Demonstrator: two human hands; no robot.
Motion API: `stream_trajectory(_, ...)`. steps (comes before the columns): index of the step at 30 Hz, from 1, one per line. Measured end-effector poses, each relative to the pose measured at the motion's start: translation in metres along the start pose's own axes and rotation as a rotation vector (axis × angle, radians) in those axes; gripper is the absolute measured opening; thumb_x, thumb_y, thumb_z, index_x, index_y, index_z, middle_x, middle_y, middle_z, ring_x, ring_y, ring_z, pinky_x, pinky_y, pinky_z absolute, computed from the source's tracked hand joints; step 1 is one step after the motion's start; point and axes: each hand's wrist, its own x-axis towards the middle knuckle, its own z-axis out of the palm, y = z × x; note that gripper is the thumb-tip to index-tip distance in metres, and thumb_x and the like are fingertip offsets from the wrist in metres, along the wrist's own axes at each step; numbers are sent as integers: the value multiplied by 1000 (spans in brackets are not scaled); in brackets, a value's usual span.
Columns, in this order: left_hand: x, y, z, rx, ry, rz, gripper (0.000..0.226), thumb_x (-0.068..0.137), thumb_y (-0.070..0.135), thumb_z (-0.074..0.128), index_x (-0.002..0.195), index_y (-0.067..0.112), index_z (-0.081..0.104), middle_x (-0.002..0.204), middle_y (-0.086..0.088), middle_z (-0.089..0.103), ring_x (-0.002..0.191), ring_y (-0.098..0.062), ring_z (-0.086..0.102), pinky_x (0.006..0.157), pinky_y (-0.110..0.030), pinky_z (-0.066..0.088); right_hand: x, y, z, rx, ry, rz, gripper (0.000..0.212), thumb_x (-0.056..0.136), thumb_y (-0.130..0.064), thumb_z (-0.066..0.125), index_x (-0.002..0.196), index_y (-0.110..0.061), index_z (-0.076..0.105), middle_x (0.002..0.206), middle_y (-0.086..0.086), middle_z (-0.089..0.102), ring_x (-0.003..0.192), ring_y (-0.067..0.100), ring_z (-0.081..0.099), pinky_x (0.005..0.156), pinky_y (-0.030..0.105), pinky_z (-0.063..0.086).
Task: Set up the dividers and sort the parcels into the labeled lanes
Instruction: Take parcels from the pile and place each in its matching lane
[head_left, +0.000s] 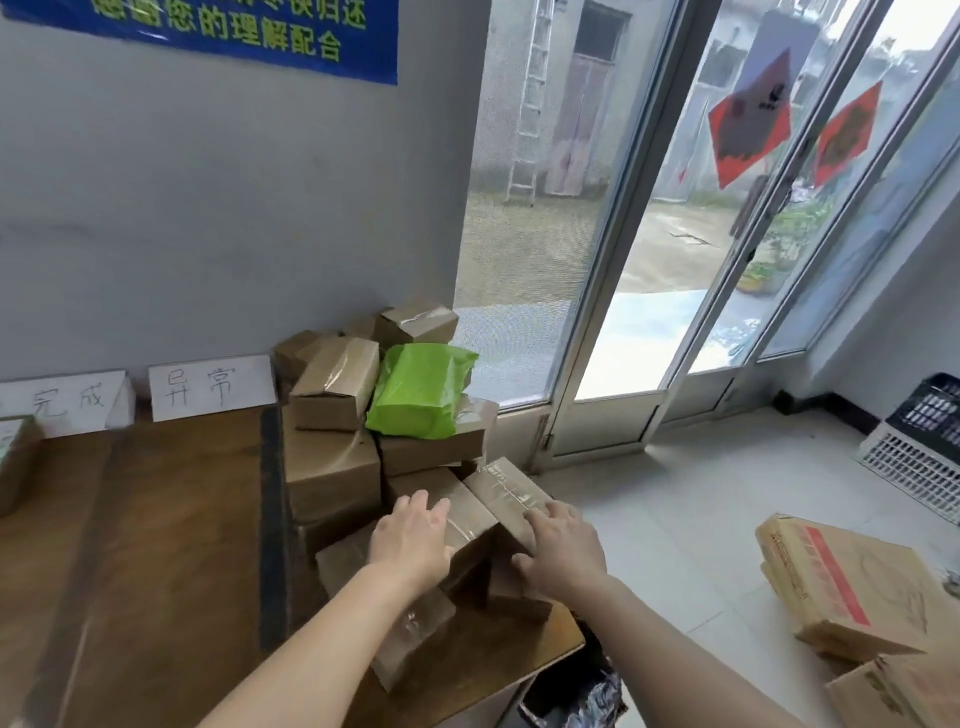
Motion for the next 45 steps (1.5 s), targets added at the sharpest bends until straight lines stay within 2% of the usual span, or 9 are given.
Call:
stream_trajectory(3,17,14,8,25,6,-44,65,94,44,55,151,25,31,153,-9,32,140,-29,32,108,-41,38,19,16,5,-10,-33,-22,69,89,-55,57,149,-29,33,160,7,24,148,28,18,117,43,25)
stream_trajectory(8,43,11,-9,64,540,61,43,53,36,91,85,18,70,83,-5,58,71,-26,60,58,-34,52,41,23,9,68,-65,-64,73,83,-62,58,145,-32,34,155,4,30,143,26,25,114,42,29)
stream_trajectory(13,79,-8,-55,91,657,-17,61,50,38,92,98,10,66,102,-15,60,90,-36,61,72,-41,54,52,20,10,141,-101,-77,79,80,-60,63,146,-31,30,148,0,33,134,22,35,105,35,39)
stream_trajectory(18,107,-8,-76,43,332,-255,96,77,79,50,147,17,28,152,-16,26,140,-34,27,113,-44,25,58,20,10,150,-100,-46,78,76,-57,60,144,-33,31,141,-1,38,128,21,38,100,32,40)
stream_trajectory(23,118,-2,-82,-110,175,-357,93,82,64,56,154,25,13,158,-15,16,138,-38,29,110,-48,31,60,24,10,188,-41,22,79,69,-62,56,140,-35,37,136,-4,44,123,19,42,97,31,42)
stream_trajectory(29,104,3,-89,-564,410,-307,87,71,57,54,151,31,31,150,-10,31,132,-32,39,109,-43,31,57,25,2,307,183,232,76,67,-66,51,134,-31,46,127,-2,54,114,19,49,83,32,42)
stream_trajectory(33,75,8,-103,-1449,403,-199,72,70,34,66,140,36,48,130,-3,58,107,-20,61,94,-39,50,53,17,-29,1128,264,332,78,57,-55,61,128,-24,53,117,5,61,100,23,58,76,39,54)
stream_trajectory(37,47,-5,-99,-1879,238,-9,60,76,25,65,135,27,55,122,-11,68,105,-30,67,92,-48,50,53,5,-67,2129,-141,148,69,61,-32,71,122,-3,62,108,19,66,94,35,64,60,38,55)
stream_trajectory(45,1,-27,-78,-2261,89,134,95,59,25,83,143,6,43,135,-25,57,119,-40,59,87,-53,53,41,-30,-85,2237,-333,-53,42,74,-30,53,98,-6,78,105,20,68,96,37,63,66,36,53)
